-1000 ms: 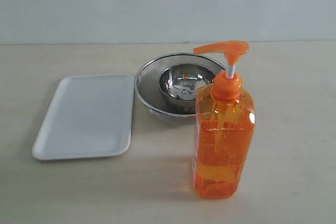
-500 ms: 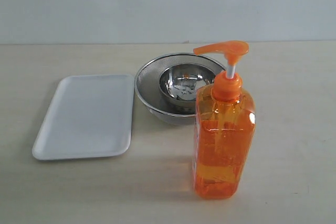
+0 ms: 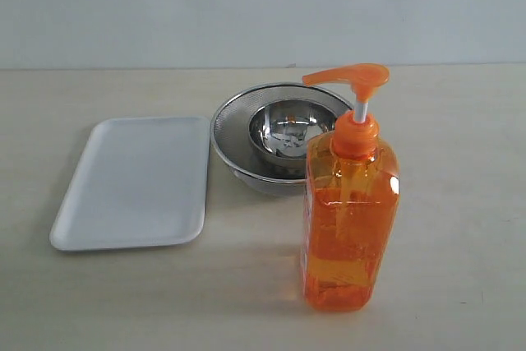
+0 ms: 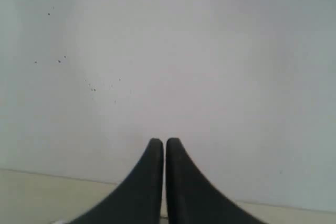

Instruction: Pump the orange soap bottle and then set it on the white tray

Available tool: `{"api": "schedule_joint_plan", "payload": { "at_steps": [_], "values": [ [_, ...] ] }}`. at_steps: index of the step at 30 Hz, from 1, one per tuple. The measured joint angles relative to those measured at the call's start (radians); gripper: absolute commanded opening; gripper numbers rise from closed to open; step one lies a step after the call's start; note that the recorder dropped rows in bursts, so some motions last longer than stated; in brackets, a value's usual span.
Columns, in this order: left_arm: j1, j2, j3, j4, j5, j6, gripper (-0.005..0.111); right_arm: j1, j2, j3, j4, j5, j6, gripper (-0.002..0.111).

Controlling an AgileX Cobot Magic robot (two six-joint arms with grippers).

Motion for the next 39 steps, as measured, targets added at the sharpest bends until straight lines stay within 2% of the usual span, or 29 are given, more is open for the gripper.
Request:
{"api": "schedule_joint_plan", "payload": {
  "at_steps": [5,8,12,19,21,24,28,33,35,39],
  "values": [
    [0.000,0.000,0.000,0.000,0.000,0.000,0.005,0.000,0.000,-0.078,-0.280,0.102,0.382,0.000],
    [0.000,0.000,0.000,0.000,0.000,0.000,0.005,0.000,0.000,-0.137,-0.378,0.164,0.503,0.000],
    [0.000,0.000,0.000,0.000,0.000,0.000,0.005,0.000,0.031,-0.165,-0.399,0.214,0.540,0.000],
    [0.000,0.000,0.000,0.000,0.000,0.000,0.005,0.000,0.166,-0.192,-0.278,0.255,0.415,0.000],
    [0.000,0.000,0.000,0.000,0.000,0.000,0.005,0.000,0.189,-0.196,-0.332,0.236,0.428,0.000],
    [0.000,0.000,0.000,0.000,0.000,0.000,0.005,0.014,0.198,-0.196,-0.532,0.182,0.561,0.000],
    [0.000,0.000,0.000,0.000,0.000,0.000,0.005,0.100,0.200,-0.196,-0.683,0.116,0.686,0.000],
    [0.000,0.000,0.000,0.000,0.000,0.000,0.005,0.301,0.248,-0.182,-0.818,-0.037,0.810,0.000],
    [0.000,0.000,0.000,0.000,0.000,0.000,0.005,0.378,0.281,-0.159,-0.874,-0.100,0.876,0.000],
    [0.000,0.000,0.000,0.000,0.000,0.000,0.005,0.469,0.313,-0.071,-0.918,-0.247,0.925,0.000]
  ]
}}
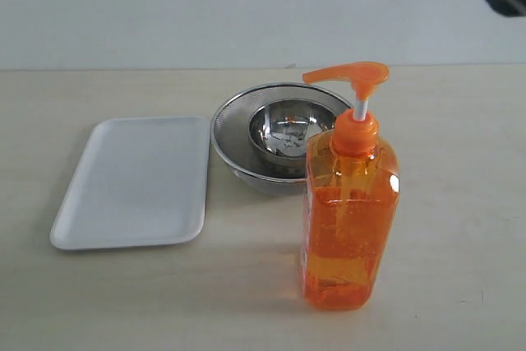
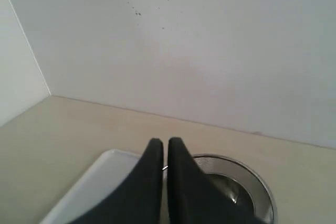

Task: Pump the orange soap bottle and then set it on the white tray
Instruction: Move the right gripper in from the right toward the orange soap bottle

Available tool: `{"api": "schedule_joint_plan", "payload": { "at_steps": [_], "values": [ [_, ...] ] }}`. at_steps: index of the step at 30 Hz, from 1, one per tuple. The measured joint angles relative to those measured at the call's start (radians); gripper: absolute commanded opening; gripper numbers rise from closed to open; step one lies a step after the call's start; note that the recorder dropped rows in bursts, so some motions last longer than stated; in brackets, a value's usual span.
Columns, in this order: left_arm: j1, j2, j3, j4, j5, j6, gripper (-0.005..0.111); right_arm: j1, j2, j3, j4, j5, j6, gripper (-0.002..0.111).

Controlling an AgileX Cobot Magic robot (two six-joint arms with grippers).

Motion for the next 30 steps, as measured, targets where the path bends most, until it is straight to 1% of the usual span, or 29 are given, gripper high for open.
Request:
{"api": "schedule_joint_plan", "payload": {
  "at_steps": [3,10,15,20,26,30],
  "values": [
    [0.000,0.000,0.000,0.000,0.000,0.000,0.005,0.035,0.001,0.085,-0.020,-0.121,0.004,0.000],
    [0.000,0.000,0.000,0.000,0.000,0.000,0.005,0.107,0.001,0.343,-0.080,-0.423,0.004,0.000],
    [0.000,0.000,0.000,0.000,0.000,0.000,0.005,0.225,0.001,0.502,-0.116,-0.659,0.013,0.000],
    [0.000,0.000,0.000,0.000,0.000,0.000,0.005,0.331,0.001,0.631,-0.096,-0.839,0.039,0.000],
    [0.000,0.000,0.000,0.000,0.000,0.000,0.005,0.421,0.001,0.710,-0.088,-0.906,0.081,0.000],
    [0.000,0.000,0.000,0.000,0.000,0.000,0.005,0.445,0.001,0.712,-0.092,-0.918,0.132,0.000]
  ]
}}
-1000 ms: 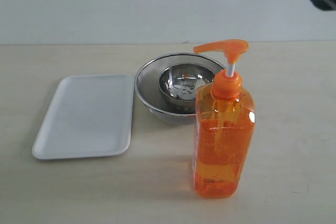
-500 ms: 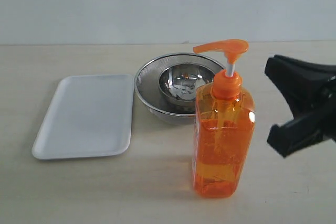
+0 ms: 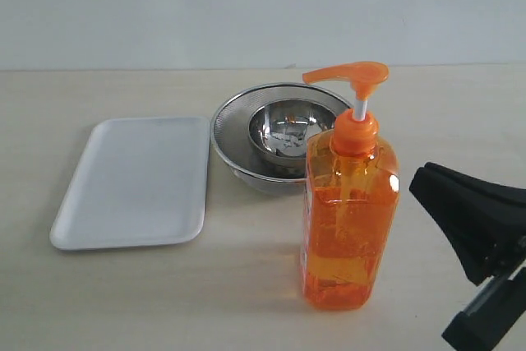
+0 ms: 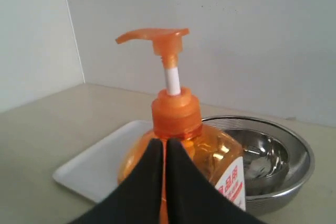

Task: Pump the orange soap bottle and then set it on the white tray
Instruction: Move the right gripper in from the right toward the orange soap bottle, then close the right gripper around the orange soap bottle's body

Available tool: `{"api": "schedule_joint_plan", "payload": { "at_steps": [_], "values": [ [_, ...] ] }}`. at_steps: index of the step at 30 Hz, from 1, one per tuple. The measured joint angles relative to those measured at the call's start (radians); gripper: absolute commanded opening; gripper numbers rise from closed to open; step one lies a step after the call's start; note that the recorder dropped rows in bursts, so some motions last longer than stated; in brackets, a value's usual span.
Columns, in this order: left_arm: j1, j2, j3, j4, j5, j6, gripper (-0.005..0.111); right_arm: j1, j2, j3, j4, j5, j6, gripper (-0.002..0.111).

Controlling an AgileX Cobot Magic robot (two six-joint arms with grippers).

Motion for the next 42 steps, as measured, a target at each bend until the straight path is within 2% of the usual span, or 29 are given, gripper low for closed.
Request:
{"api": "schedule_joint_plan", "payload": {
  "at_steps": [3,5,7,8,9,10,11,13,14,20,22,26,28,35,42],
  "values": [
    [0.000,0.000,0.000,0.000,0.000,0.000,0.005,0.002,0.002,0.000,0.013,0.044,0.011,0.005],
    [0.000,0.000,0.000,0.000,0.000,0.000,0.005,0.002,0.002,0.000,0.032,0.063,0.011,0.014],
    [0.000,0.000,0.000,0.000,0.000,0.000,0.005,0.002,0.002,0.002,0.039,0.075,0.011,0.041],
    [0.000,0.000,0.000,0.000,0.000,0.000,0.005,0.002,0.002,0.002,0.041,0.092,0.011,0.049],
    [0.000,0.000,0.000,0.000,0.000,0.000,0.005,0.002,0.002,0.002,0.041,0.102,0.011,0.063],
    [0.000,0.000,0.000,0.000,0.000,0.000,0.005,0.002,0.002,0.002,0.028,0.120,0.011,0.071],
    [0.000,0.000,0.000,0.000,0.000,0.000,0.005,0.002,0.002,0.002,0.016,0.131,0.011,0.084],
    [0.000,0.000,0.000,0.000,0.000,0.000,0.005,0.002,0.002,0.002,-0.018,0.148,0.023,0.100],
    [0.000,0.000,0.000,0.000,0.000,0.000,0.005,0.002,0.002,0.002,-0.040,0.156,0.033,0.105],
    [0.000,0.000,0.000,0.000,0.000,0.000,0.005,0.002,0.002,0.002,-0.077,0.173,0.067,0.105],
    [0.000,0.000,0.000,0.000,0.000,0.000,0.005,0.002,0.002,0.002,-0.047,0.182,0.068,0.105],
    [0.000,0.000,0.000,0.000,0.000,0.000,0.005,0.002,0.018,-0.091,0.045,0.327,0.028,0.105],
    [0.000,0.000,0.000,0.000,0.000,0.000,0.005,0.002,0.084,-0.103,0.064,0.323,0.017,0.105],
    [0.000,0.000,0.000,0.000,0.000,0.000,0.005,0.002,0.395,-0.108,0.056,0.087,0.076,0.105],
    [0.000,0.000,0.000,0.000,0.000,0.000,0.005,0.002,0.524,-0.111,0.024,-0.107,0.112,0.105]
  ]
}}
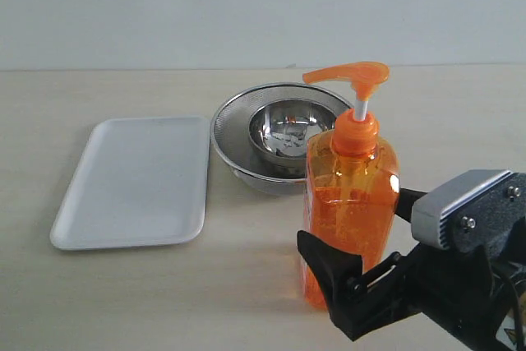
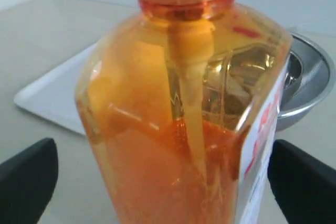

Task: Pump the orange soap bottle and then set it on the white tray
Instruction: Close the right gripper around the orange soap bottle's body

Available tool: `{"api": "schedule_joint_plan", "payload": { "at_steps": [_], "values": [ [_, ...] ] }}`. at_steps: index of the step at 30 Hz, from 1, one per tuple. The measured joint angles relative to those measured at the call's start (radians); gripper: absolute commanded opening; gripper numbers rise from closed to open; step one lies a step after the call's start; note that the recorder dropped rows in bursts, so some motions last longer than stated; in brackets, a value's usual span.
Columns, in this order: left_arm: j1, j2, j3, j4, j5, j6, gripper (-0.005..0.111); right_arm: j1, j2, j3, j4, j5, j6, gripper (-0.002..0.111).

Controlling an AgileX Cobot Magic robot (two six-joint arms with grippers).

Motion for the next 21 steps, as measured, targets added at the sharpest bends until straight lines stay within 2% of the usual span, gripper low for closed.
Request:
{"api": "schedule_joint_plan", "payload": {
  "at_steps": [8,11,14,21],
  "values": [
    [0.000,0.000,0.000,0.000,0.000,0.000,0.005,0.000,0.038,-0.016,0.008,-0.044,0.011,0.105],
    [0.000,0.000,0.000,0.000,0.000,0.000,0.005,0.000,0.042,-0.023,0.028,-0.046,0.011,0.101],
    [0.000,0.000,0.000,0.000,0.000,0.000,0.005,0.000,0.042,-0.023,0.049,-0.050,0.011,0.082],
    [0.000,0.000,0.000,0.000,0.000,0.000,0.005,0.000,0.042,-0.023,0.053,-0.061,-0.001,0.018]
  ]
}}
